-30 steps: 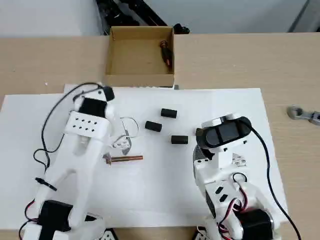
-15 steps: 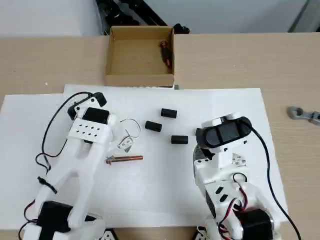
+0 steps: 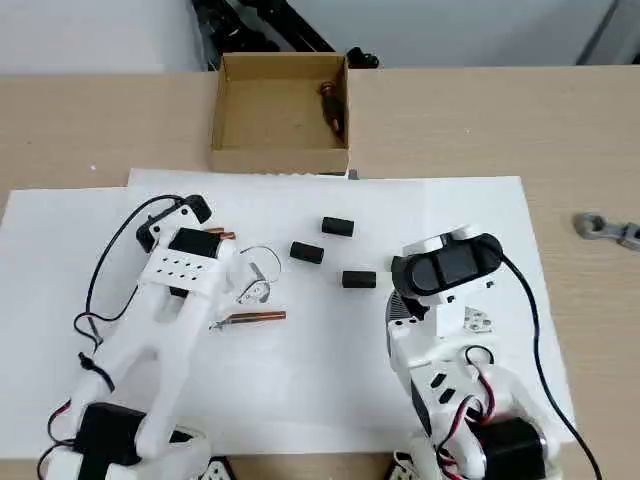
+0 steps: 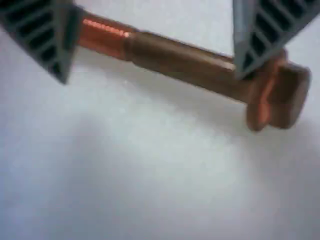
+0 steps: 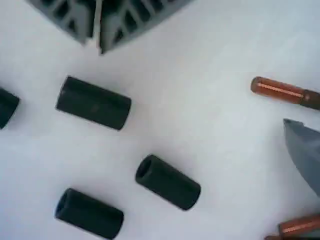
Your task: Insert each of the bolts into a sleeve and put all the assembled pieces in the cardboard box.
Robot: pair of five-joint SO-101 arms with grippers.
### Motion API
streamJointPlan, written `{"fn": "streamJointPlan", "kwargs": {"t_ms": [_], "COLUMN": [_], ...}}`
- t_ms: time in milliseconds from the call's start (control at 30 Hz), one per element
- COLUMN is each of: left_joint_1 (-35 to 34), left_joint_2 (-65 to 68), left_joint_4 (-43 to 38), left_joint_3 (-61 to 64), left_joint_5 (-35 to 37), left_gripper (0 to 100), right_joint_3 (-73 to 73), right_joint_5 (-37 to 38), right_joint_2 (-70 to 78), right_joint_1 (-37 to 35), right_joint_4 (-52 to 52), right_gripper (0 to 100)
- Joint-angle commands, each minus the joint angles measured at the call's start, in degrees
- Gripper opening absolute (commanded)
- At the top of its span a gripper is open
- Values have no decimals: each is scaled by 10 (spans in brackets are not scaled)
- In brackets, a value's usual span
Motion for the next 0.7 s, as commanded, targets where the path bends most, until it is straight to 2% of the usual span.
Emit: {"fn": "streamJointPlan", "kwargs": {"t_ms": [0, 167, 367, 467, 667], "left_joint_1": [0, -3, -3, -4, -4], "left_joint_2": [-17, -17, -22, -22, -18], "left_joint_4": [-43, -113, -113, -78, 66], "left_joint_3": [19, 82, 87, 65, -76], "left_joint_5": [1, -2, -8, -16, -14], "left_gripper": [230, 231, 231, 231, 231], "right_joint_3": [-4, -4, -4, -4, -4], "right_joint_5": [3, 3, 4, 4, 4], "right_joint_2": [-4, -4, -4, -4, -4], "right_joint_1": [2, 2, 2, 2, 2], "right_joint_4": [0, 0, 1, 1, 1], "right_gripper": [4, 4, 4, 4, 4]}}
